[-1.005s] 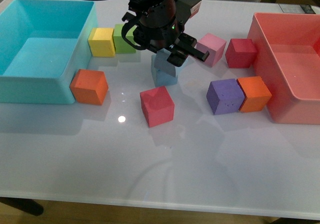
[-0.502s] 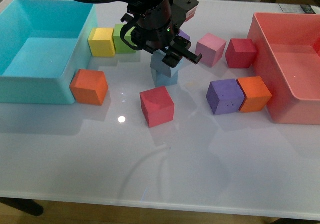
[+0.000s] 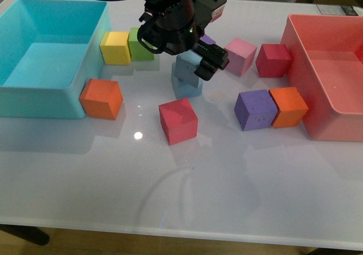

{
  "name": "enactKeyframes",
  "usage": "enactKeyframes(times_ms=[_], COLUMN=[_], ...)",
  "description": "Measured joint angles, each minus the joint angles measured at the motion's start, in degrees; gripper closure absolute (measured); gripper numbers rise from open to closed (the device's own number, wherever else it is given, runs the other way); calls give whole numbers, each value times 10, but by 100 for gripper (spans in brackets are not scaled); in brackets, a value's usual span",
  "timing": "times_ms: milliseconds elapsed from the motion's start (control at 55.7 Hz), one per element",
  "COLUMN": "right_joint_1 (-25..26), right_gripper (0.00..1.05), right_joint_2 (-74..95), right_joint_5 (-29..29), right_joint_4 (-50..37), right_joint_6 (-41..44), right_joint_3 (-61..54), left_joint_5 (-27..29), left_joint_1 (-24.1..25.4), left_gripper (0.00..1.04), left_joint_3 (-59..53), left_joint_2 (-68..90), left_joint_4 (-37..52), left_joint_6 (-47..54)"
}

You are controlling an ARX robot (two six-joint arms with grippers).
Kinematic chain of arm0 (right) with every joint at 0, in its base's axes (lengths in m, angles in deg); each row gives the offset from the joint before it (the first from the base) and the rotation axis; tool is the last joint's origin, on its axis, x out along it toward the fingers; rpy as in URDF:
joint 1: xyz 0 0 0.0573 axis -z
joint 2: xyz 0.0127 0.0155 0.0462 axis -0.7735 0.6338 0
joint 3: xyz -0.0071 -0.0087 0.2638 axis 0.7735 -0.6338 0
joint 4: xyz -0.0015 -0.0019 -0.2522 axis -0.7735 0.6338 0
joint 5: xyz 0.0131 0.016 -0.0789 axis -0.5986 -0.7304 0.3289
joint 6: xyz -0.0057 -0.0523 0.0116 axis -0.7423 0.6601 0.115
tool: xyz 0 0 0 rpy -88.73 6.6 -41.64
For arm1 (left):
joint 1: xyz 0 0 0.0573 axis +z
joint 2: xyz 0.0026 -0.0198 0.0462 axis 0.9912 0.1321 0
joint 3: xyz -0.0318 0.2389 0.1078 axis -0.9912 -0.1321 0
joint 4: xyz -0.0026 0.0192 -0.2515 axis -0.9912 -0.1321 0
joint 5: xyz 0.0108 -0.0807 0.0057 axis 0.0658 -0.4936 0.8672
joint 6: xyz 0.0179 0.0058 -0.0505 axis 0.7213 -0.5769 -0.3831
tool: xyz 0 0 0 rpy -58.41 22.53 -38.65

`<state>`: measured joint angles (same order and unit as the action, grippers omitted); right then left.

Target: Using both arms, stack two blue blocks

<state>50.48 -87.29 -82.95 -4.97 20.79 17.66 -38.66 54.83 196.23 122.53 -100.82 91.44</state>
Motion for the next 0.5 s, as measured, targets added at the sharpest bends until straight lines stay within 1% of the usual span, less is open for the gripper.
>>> enactKeyframes(times_ms=[18, 36, 72, 161, 395, 502], right_joint_1=[0, 0, 0, 0, 0, 0], right_gripper=[9, 9, 9, 9, 9, 9], right_joint_2=[0, 0, 0, 0, 0, 0], right_joint_5=[0, 0, 0, 0, 0, 0], right_joint_4=[0, 0, 0, 0, 0, 0], right_joint_6=[0, 0, 0, 0, 0, 0], right_joint_3=[0, 0, 0, 0, 0, 0], left_joint_5=[0, 0, 0, -2, -2, -7], left_joint_1=[0, 0, 0, 0, 3, 6], left_gripper=[15, 11, 7, 10, 9, 9], left_joint_3=[0, 0, -1, -6, -24, -57], left_joint_2=[0, 0, 0, 0, -6, -35], left_joint_4=[0, 0, 1, 3, 5, 17], left_joint_6=[0, 0, 1, 1, 1, 1])
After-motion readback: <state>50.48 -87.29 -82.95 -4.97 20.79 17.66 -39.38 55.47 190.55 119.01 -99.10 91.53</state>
